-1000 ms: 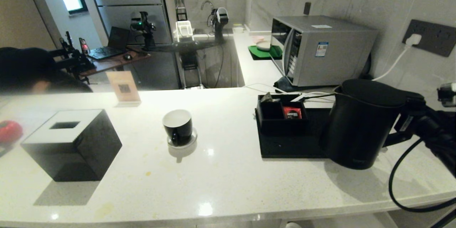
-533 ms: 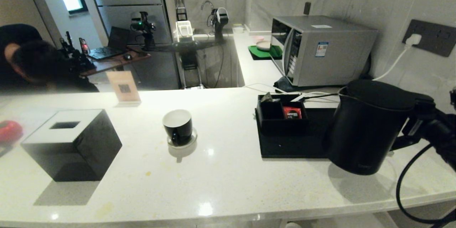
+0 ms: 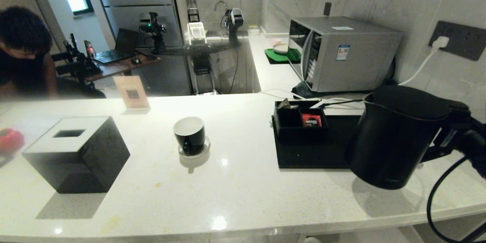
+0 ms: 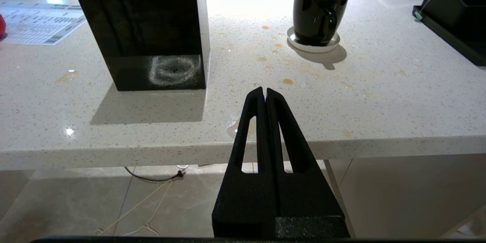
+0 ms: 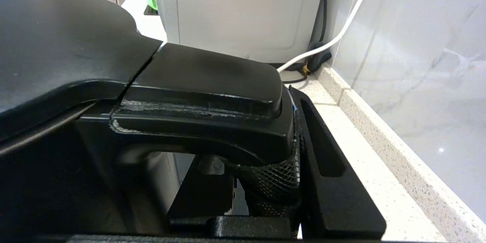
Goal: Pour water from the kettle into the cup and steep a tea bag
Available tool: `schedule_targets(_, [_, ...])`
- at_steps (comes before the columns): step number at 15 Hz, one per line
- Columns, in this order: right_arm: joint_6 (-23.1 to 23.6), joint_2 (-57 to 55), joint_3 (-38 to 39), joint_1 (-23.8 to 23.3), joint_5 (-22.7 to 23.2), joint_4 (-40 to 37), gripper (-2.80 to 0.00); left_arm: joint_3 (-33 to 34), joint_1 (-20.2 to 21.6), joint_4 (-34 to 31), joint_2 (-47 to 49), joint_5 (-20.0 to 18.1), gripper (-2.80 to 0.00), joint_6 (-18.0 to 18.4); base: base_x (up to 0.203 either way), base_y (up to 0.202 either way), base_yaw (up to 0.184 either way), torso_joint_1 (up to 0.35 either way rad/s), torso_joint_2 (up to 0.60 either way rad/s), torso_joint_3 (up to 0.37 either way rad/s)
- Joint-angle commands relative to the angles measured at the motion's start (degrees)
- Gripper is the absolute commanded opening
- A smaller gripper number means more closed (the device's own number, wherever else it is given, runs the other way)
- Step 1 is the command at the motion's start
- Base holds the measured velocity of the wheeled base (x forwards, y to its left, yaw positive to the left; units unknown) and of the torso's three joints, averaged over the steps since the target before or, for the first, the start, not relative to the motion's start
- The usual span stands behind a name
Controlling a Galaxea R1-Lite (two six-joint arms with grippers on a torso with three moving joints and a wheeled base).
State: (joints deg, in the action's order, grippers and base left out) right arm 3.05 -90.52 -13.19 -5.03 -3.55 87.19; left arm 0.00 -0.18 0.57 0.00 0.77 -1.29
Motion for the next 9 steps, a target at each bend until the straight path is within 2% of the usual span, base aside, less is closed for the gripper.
schedule_targets(1, [0.0, 1.0, 0.5, 0.4, -0.1, 0.8, -2.80, 0.0, 0.0, 0.0, 0.1, 0.0, -2.80, 0.0, 0.000, 0.000, 0.000, 0.000, 0.00, 0.000])
schedule_targets(9, [-0.1, 1.7, 2.0, 1.5, -0.1, 0.8, -2.80, 0.0, 0.0, 0.0, 0.1, 0.0, -2.80, 0.0, 0.000, 0.000, 0.000, 0.000, 0.00, 0.000])
